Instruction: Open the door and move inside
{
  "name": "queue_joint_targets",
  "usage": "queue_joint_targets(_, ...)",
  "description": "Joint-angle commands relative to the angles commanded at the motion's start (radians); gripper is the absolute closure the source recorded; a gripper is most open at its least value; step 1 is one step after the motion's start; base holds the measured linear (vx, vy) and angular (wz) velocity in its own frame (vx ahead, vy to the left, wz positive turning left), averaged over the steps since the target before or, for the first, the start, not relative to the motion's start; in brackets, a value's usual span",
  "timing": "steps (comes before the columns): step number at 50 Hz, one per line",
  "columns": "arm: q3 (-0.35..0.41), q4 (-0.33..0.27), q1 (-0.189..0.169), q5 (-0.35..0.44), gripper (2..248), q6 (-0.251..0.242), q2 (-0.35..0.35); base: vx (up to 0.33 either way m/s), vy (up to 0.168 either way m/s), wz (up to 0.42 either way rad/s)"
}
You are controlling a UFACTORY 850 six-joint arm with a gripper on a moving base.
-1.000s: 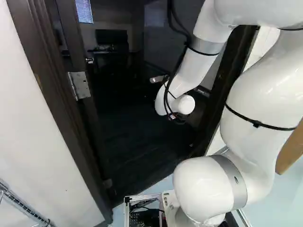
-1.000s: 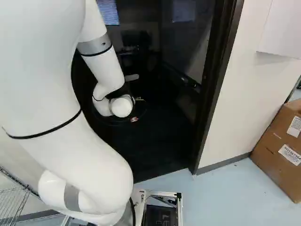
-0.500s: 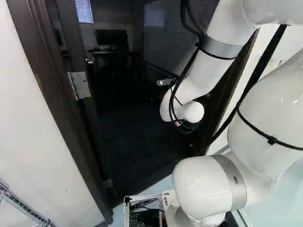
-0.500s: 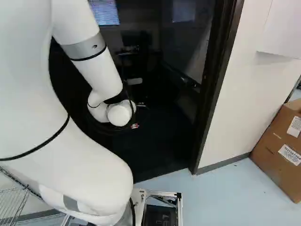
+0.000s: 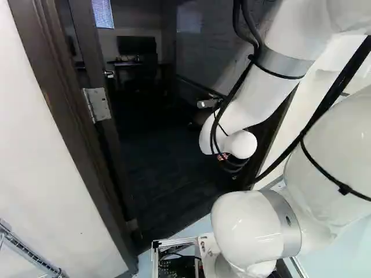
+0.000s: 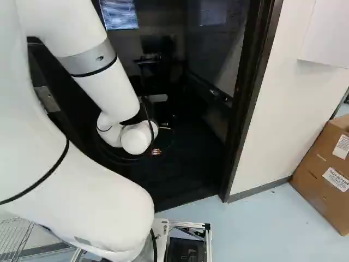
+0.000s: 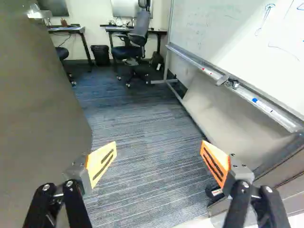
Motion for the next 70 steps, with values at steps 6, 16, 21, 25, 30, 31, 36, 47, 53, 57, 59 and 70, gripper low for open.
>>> queue_joint_targets(6, 0.000, 0.000, 0.000, 0.000, 3, 0.000, 0.000, 0.000, 0.000, 0.000)
queue_joint_targets(16, 0.000, 0.000, 0.000, 0.000, 3, 0.000, 0.000, 0.000, 0.000, 0.000)
queue_joint_targets(21, 0.000, 0.000, 0.000, 0.000, 3, 0.000, 0.000, 0.000, 0.000, 0.000)
queue_joint_targets(25, 0.000, 0.000, 0.000, 0.000, 3, 0.000, 0.000, 0.046, 0.027, 0.018)
queue_joint_targets(30, 0.000, 0.000, 0.000, 0.000, 3, 0.000, 0.000, 0.085, 0.015, 0.001)
queue_joint_targets(31, 0.000, 0.000, 0.000, 0.000, 3, 0.000, 0.000, 0.088, -0.016, -0.036)
queue_joint_targets(36, 0.000, 0.000, 0.000, 0.000, 3, 0.000, 0.000, 0.070, 0.001, -0.009)
queue_joint_targets(47, 0.000, 0.000, 0.000, 0.000, 3, 0.000, 0.000, 0.085, 0.002, -0.008)
queue_joint_targets(53, 0.000, 0.000, 0.000, 0.000, 3, 0.000, 0.000, 0.119, 0.001, -0.004)
queue_joint_targets(57, 0.000, 0.000, 0.000, 0.000, 3, 0.000, 0.000, 0.170, -0.021, -0.010)
queue_joint_targets(59, 0.000, 0.000, 0.000, 0.000, 3, 0.000, 0.000, 0.165, -0.046, -0.017)
queue_joint_targets(70, 0.000, 0.000, 0.000, 0.000, 3, 0.000, 0.000, 0.159, -0.037, -0.014)
